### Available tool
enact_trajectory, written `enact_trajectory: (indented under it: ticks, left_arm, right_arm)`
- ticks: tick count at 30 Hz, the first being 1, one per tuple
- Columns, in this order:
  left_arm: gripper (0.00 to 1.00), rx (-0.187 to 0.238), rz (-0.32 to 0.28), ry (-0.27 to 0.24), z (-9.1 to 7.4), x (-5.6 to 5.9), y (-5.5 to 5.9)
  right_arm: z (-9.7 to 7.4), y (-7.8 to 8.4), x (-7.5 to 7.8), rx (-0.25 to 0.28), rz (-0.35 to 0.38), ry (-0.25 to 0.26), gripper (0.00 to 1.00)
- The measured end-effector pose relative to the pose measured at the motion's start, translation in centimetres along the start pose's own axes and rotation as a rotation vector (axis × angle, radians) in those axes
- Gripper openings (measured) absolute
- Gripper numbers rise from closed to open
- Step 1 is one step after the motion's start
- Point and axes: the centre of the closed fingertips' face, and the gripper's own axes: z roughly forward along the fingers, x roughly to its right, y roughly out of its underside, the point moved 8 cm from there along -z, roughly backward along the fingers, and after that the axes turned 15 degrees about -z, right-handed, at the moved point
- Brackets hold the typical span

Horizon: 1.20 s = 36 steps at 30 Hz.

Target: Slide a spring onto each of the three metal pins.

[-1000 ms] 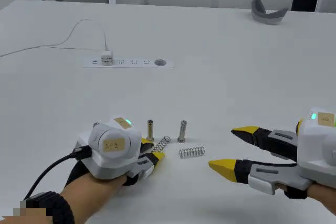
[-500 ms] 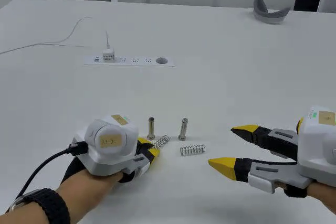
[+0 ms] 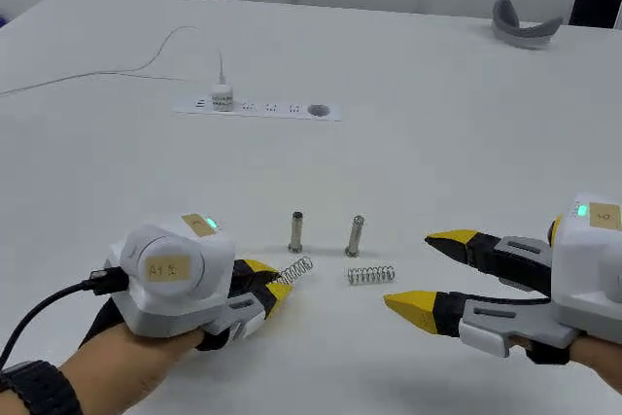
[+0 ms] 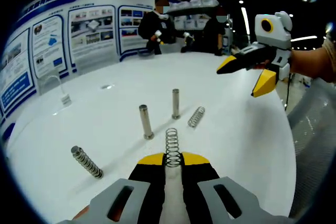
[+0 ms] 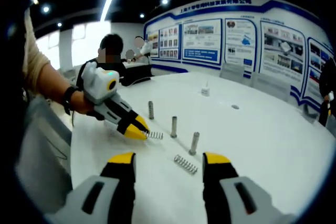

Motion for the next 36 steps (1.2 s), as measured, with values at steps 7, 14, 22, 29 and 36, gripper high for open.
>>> enact_trajectory:
  ticks: [7,14,22,29,36]
  left_arm:
    - [0.1,0.026,0.011,0.013,-1.6,0.3,-0.5]
    - [0.1,0.016,0.067,0.051,-2.9,1.1,-0.2]
    - [0.1,0.02,0.103,0.133,-4.2,2.3,-0.5]
    - [0.1,0.018,0.14,0.229,-5.2,3.6,-0.7]
    - [0.1,0.013,0.154,0.277,-5.7,4.3,-0.6]
  right_arm:
    - [0.9,-1.0,-0.1,0.022,-0.024,-0.045,0.5]
    - [2.1,-1.8,-0.4,0.032,-0.052,-0.111,0.46]
    - [3.4,-2.3,-1.3,0.04,-0.083,-0.208,0.4]
    - [4.1,-3.0,-3.0,0.058,-0.124,-0.321,0.32]
    - [4.4,-3.2,-4.5,0.067,-0.138,-0.427,0.27]
